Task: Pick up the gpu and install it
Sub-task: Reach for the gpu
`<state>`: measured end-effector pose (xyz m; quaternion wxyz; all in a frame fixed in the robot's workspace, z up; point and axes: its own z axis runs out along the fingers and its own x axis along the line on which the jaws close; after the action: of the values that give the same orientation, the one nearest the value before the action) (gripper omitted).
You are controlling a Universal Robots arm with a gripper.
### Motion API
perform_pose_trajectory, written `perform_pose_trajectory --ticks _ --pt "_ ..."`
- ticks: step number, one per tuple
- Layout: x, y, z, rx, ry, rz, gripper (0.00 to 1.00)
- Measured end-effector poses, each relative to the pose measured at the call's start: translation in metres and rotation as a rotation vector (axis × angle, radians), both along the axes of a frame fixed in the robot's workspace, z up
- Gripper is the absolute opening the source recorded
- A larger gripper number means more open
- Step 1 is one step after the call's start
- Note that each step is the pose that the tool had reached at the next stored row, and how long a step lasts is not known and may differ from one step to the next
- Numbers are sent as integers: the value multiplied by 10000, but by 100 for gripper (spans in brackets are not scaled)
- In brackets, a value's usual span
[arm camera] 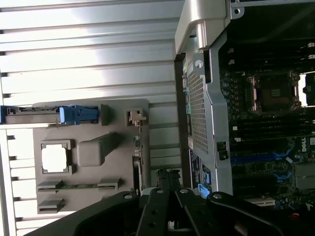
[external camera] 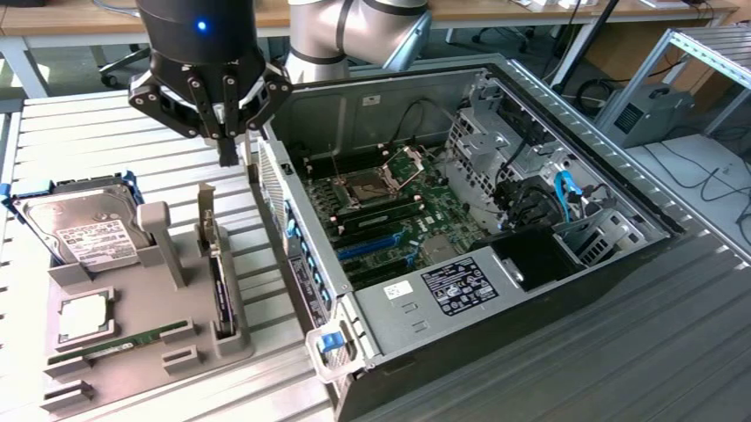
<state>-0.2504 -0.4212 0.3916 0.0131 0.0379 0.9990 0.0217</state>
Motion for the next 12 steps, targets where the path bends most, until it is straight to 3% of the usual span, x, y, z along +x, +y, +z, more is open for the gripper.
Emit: perform_pose_trajectory --ticks 12 --pt "-36 -23 -2 0 -1 -1 11"
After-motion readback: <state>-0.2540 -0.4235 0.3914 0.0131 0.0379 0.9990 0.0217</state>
